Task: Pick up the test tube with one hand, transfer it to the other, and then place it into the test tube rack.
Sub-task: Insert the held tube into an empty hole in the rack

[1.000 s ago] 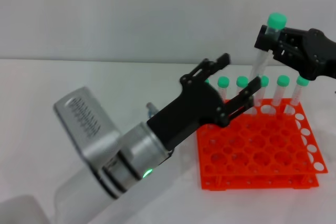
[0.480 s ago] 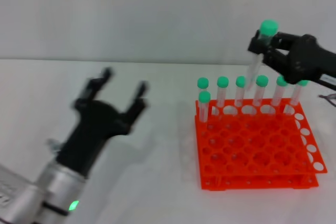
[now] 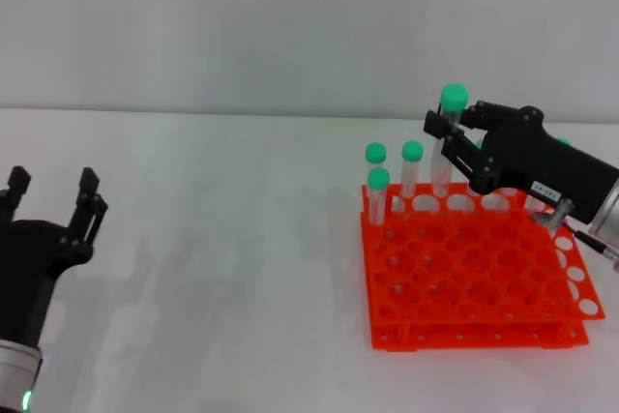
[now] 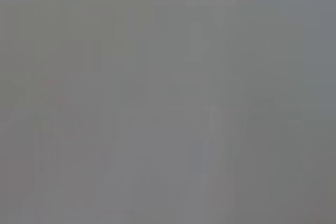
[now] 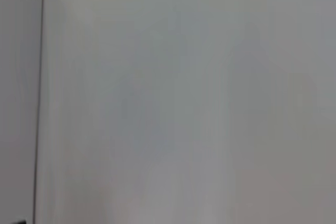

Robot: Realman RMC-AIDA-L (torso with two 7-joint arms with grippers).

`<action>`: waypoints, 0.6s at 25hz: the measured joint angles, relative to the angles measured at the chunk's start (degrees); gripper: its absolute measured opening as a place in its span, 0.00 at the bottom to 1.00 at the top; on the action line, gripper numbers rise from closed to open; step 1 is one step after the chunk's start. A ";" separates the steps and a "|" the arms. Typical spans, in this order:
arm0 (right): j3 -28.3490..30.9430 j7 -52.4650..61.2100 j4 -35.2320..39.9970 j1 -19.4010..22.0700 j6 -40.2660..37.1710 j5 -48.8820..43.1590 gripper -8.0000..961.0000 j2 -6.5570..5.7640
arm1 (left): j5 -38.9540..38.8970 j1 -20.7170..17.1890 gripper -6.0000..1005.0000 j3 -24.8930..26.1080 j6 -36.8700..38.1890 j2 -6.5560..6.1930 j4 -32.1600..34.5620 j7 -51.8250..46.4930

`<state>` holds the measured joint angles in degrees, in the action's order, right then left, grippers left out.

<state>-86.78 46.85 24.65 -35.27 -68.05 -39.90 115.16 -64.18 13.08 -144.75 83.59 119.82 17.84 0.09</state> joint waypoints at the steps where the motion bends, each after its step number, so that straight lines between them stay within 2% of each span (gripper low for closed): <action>1: -0.14 -0.21 -0.03 0.01 0.75 0.00 0.22 0.08 | 0.00 0.00 0.76 0.00 0.00 0.00 0.00 0.00; 7: -1.83 -1.58 -0.67 -0.16 5.42 1.00 0.22 0.94 | -0.71 1.40 0.76 -0.01 -0.67 -0.02 -0.04 0.00; 11: -6.30 -3.78 -0.40 -0.54 8.74 6.09 0.22 0.99 | -0.71 2.21 0.76 -0.01 -2.09 -0.02 -0.07 0.00; 15: -8.14 -4.57 -0.42 -0.59 9.67 8.70 0.22 1.01 | -0.78 2.71 0.76 -0.01 -3.03 -0.02 -0.14 0.00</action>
<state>-94.92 42.28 24.23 -35.86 -58.37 -31.20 116.17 -64.96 15.79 -144.76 80.56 119.79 17.69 0.09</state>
